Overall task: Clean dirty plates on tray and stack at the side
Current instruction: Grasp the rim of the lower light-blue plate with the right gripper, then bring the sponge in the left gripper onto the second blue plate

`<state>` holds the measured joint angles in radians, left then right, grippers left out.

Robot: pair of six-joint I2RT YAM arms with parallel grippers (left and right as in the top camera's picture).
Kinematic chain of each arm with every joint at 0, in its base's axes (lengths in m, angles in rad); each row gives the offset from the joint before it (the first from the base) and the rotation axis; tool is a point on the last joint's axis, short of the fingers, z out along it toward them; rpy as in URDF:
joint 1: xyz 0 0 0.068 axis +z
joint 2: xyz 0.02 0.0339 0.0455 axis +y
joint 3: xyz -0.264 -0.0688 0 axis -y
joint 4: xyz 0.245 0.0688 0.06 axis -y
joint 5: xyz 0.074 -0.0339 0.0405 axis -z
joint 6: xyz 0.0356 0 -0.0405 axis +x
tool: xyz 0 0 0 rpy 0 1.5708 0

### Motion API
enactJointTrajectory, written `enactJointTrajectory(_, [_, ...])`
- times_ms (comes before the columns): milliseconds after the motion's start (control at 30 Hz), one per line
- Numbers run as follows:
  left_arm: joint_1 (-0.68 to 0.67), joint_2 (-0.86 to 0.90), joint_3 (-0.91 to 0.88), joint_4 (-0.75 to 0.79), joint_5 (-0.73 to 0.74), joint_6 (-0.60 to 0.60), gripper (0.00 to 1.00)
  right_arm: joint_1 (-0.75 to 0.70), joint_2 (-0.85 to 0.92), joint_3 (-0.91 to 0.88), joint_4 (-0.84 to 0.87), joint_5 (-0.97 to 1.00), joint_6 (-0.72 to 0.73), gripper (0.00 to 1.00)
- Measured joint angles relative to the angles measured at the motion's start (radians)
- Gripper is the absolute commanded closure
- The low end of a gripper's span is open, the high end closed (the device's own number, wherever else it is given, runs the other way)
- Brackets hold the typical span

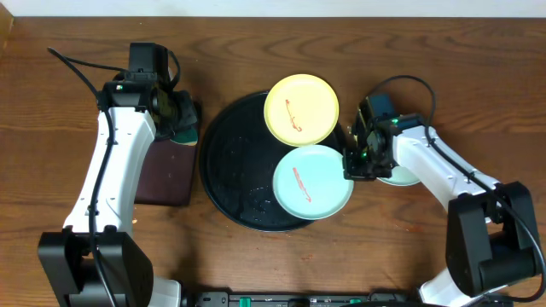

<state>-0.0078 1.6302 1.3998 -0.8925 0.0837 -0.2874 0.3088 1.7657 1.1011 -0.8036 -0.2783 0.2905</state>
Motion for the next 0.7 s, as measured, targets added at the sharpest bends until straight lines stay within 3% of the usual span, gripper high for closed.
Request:
enactJointTrajectory(367, [0.0, 0.0, 0.0, 0.0, 0.0, 0.0, 0.93, 0.114, 0.0, 0.0, 0.152, -0.14, 0.107, 0.99])
enactJointTrajectory(700, [0.0, 0.0, 0.0, 0.0, 0.0, 0.0, 0.93, 0.278, 0.0, 0.0, 0.17, 0.033, 0.336, 0.99])
